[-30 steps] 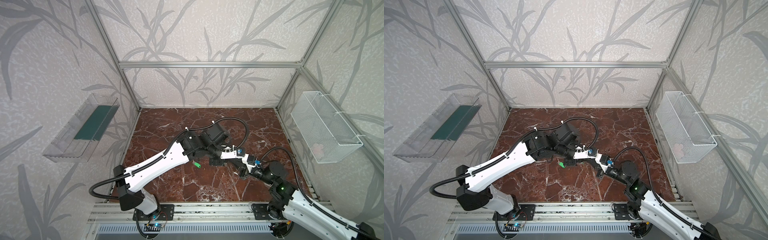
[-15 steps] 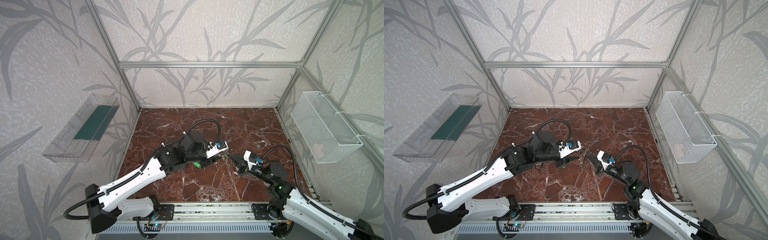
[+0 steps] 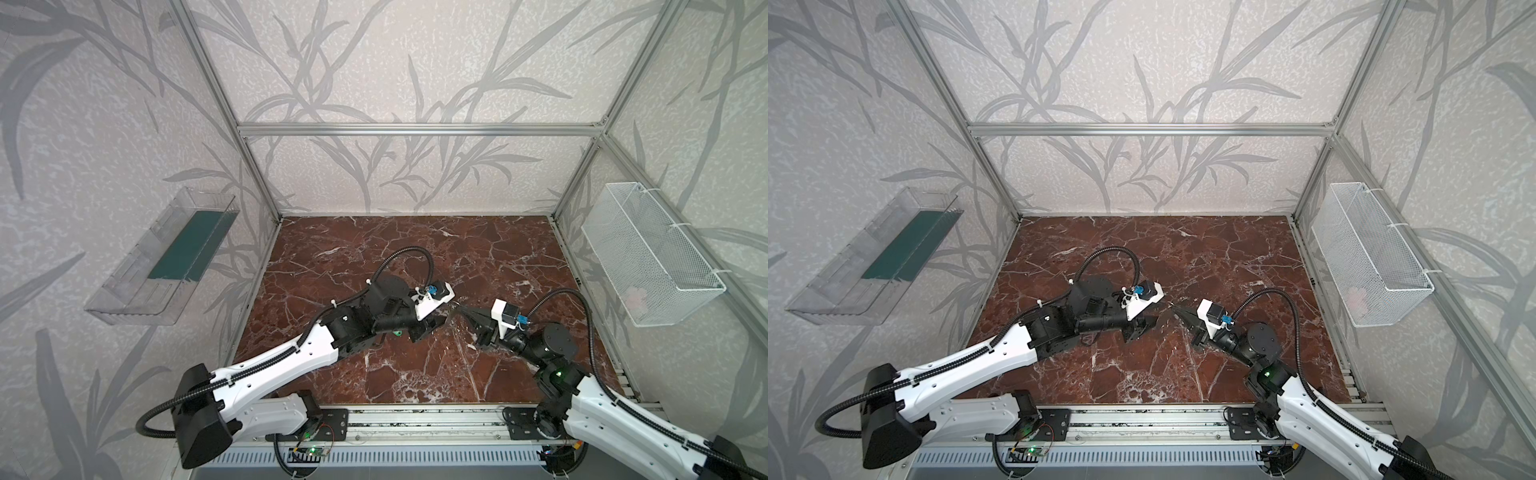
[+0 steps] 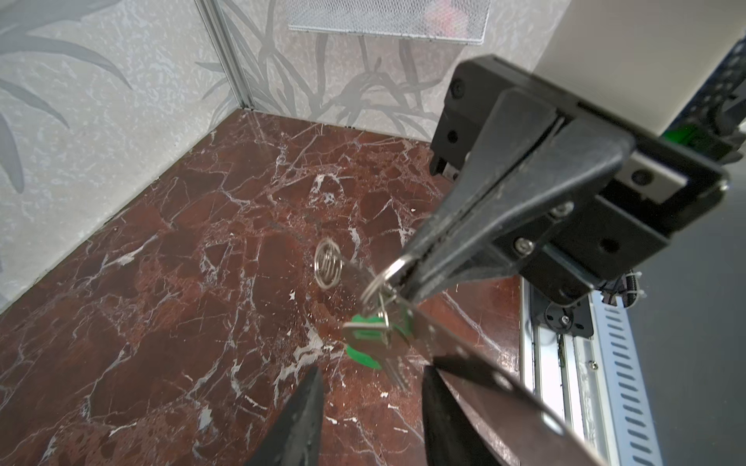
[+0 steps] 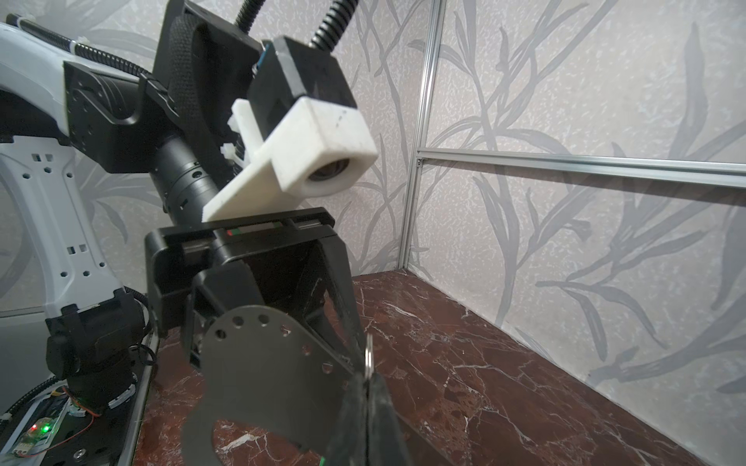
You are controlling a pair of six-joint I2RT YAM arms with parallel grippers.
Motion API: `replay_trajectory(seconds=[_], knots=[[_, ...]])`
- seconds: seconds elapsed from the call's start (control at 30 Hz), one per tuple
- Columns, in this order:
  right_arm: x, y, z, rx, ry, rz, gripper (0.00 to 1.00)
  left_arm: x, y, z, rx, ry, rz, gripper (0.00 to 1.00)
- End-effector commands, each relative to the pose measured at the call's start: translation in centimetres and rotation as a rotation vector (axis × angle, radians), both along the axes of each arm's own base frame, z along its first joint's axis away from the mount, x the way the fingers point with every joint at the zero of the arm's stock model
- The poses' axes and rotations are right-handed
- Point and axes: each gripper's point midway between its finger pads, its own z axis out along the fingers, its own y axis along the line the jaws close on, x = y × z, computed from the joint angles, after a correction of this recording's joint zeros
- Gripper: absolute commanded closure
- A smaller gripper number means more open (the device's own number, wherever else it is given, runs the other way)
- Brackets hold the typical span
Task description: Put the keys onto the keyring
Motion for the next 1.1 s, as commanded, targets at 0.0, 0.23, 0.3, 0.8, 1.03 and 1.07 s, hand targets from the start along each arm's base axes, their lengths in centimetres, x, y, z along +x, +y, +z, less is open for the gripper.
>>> replay_trajectory(seconds=[0.0, 0.23, 0.3, 0.8, 1.03, 1.07], knots=[[-0.6, -0.5, 2.4, 0.066, -0.057, 0.009, 1.0, -0.4, -1.2, 1.4, -0.1, 0.024, -0.039, 0.58], [-0.5, -0.9, 2.6, 0.086, -0.058, 0.007, 1.0, -0.2, -2.1, -0.2, -0.076, 0.071, -0.046, 0.61], [-0.5, -1.1, 2.6, 0.09, -0.055, 0.007, 1.0, 0.0, -2.1, -0.4, -0.075, 0.072, -0.037, 0.62], [-0.3, -1.8, 2.1, 0.099, -0.047, 0.0, 1.0, 0.4, -2.4, 0.4, -0.099, 0.022, -0.04, 0.9], [-0.3, -2.2, 2.0, 0.108, -0.048, 0.005, 1.0, 0.4, -2.0, 0.8, -0.061, -0.02, -0.044, 0.99], [-0.4, -2.3, 2.0, 0.107, -0.047, 0.007, 1.0, 0.4, -1.9, 1.0, -0.054, -0.029, -0.042, 0.99]])
